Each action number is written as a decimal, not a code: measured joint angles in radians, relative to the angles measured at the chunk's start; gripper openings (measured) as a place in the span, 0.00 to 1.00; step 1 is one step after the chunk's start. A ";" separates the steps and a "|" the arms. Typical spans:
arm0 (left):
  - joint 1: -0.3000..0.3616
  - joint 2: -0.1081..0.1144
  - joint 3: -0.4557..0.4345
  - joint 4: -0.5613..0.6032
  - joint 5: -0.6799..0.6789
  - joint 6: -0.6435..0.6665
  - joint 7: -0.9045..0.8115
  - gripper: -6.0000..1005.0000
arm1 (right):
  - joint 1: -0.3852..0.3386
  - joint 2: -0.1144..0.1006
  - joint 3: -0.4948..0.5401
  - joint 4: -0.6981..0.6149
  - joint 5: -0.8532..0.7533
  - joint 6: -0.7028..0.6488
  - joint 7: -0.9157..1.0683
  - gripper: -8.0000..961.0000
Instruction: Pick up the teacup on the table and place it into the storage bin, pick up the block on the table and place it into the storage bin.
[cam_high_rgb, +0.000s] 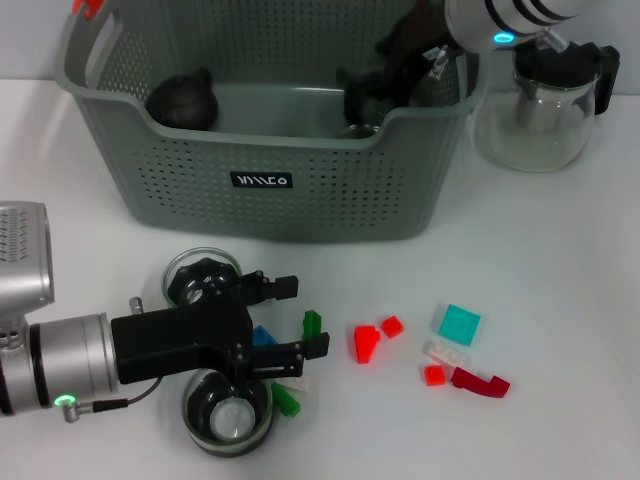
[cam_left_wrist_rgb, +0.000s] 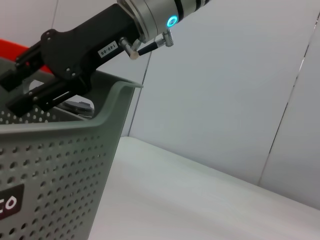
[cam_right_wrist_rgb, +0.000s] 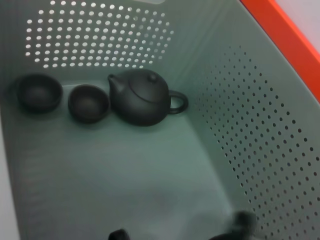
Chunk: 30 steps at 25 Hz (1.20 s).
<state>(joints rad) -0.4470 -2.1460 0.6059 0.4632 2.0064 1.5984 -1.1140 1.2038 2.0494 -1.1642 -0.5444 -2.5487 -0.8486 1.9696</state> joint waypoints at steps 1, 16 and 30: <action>0.001 0.000 0.000 0.000 0.000 0.000 -0.001 0.87 | -0.001 0.000 0.001 -0.006 0.000 0.000 0.000 0.50; 0.029 0.013 -0.040 0.032 0.009 0.071 0.000 0.87 | -0.353 0.041 0.026 -0.643 0.462 -0.419 -0.132 0.79; 0.051 0.062 -0.041 0.248 0.100 0.070 -0.005 0.87 | -0.674 0.043 0.128 -0.626 0.778 -0.950 -0.333 0.86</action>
<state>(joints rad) -0.3960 -2.0835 0.5650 0.7117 2.1066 1.6682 -1.1185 0.5303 2.0926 -1.0367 -1.1709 -1.7712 -1.7982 1.6366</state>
